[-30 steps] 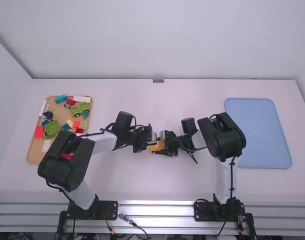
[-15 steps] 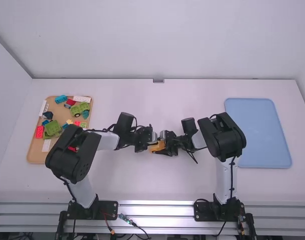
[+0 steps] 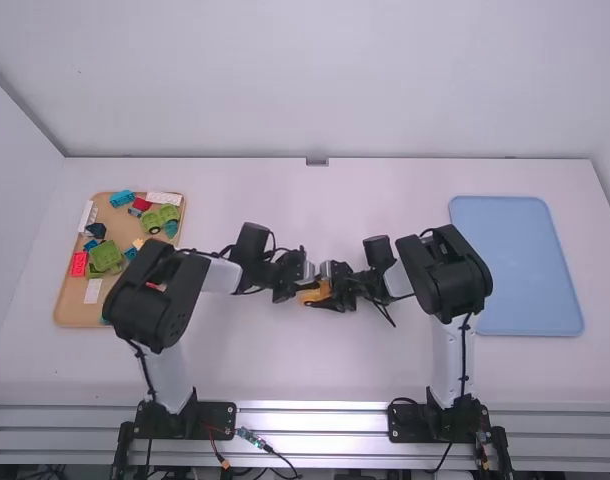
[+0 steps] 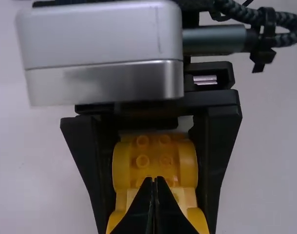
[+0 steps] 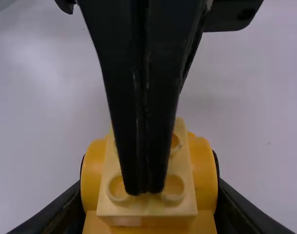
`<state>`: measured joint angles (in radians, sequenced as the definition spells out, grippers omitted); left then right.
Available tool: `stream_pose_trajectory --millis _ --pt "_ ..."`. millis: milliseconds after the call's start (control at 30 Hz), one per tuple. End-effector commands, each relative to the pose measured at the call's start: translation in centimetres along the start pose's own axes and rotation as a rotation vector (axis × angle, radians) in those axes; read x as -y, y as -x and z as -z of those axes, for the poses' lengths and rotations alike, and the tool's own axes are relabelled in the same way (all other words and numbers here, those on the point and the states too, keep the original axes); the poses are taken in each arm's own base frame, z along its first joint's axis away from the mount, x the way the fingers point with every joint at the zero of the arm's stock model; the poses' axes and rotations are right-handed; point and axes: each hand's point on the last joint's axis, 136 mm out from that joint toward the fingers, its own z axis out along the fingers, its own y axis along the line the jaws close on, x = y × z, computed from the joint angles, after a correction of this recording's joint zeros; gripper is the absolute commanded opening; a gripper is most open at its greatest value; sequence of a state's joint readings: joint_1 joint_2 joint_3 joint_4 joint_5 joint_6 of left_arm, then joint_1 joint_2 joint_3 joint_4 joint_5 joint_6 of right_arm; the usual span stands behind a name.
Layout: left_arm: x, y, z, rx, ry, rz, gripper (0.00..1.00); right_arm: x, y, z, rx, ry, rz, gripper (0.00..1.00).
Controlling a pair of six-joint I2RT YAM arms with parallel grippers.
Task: Assemble lego blocks to make yellow taxi
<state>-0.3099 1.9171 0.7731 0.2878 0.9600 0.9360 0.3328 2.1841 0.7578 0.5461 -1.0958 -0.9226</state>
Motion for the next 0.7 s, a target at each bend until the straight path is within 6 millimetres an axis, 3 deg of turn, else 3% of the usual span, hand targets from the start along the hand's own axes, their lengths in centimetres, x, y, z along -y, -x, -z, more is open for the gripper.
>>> stream_pose_trajectory --millis 0,267,433,667 --pt "1.2 -6.9 -0.6 -0.242 0.033 0.132 0.02 0.2 -0.6 -0.2 -0.015 -0.006 -0.018 0.42" --pt "1.9 -10.0 -0.2 -0.374 0.044 0.181 0.02 1.3 -0.4 0.3 -0.006 -0.028 -0.046 0.42" --pt "1.3 -11.3 1.0 -0.419 0.08 0.214 0.02 1.1 -0.2 0.4 0.004 -0.019 -0.03 0.42" --pt "1.5 -10.3 3.2 -0.209 0.056 0.209 0.02 1.1 -0.2 0.4 0.004 -0.019 -0.03 0.42"
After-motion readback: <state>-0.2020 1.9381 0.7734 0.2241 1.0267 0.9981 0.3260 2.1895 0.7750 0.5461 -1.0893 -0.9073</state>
